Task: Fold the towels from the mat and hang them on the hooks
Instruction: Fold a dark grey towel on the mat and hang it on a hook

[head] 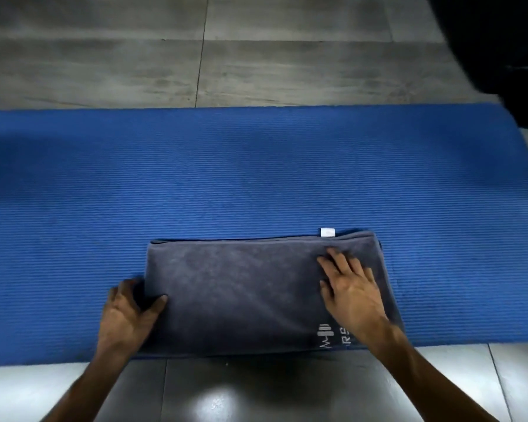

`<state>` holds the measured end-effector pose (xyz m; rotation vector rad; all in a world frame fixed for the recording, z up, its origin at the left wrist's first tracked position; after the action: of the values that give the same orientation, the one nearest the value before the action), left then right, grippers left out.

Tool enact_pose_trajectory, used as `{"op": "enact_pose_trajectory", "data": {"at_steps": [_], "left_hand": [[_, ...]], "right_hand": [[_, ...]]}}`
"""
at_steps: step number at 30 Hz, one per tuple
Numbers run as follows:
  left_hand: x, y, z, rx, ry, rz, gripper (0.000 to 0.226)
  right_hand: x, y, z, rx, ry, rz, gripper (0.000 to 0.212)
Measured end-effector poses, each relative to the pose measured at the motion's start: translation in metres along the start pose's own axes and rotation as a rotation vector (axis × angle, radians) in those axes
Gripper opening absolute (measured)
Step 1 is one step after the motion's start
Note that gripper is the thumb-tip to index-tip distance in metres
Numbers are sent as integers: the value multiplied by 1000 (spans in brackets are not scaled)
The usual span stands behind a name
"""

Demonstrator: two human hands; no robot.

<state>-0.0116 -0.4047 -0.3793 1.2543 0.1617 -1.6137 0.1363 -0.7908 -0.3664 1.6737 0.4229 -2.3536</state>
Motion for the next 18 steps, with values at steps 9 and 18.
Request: {"op": "enact_pose_trajectory", "data": {"at_steps": [9, 18], "left_hand": [[-6, 51, 37, -24, -110, 236, 34], [54, 205, 146, 537, -490, 302, 29]], "right_hand": [[-23, -73, 30, -89, 116, -393, 36], [-51, -80, 49, 361, -182, -1650, 28]]}}
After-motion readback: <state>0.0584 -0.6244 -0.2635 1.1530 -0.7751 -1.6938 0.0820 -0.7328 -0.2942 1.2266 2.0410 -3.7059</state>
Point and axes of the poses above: each hand's wrist, its own z-axis away from the middle knuckle, its own x-axis out of the palm, y = z × x, the point moved 7 cm from there along -z, towards the middle knuckle, and after that the axes turned 1 degree about -z, right-handed, at the moved point
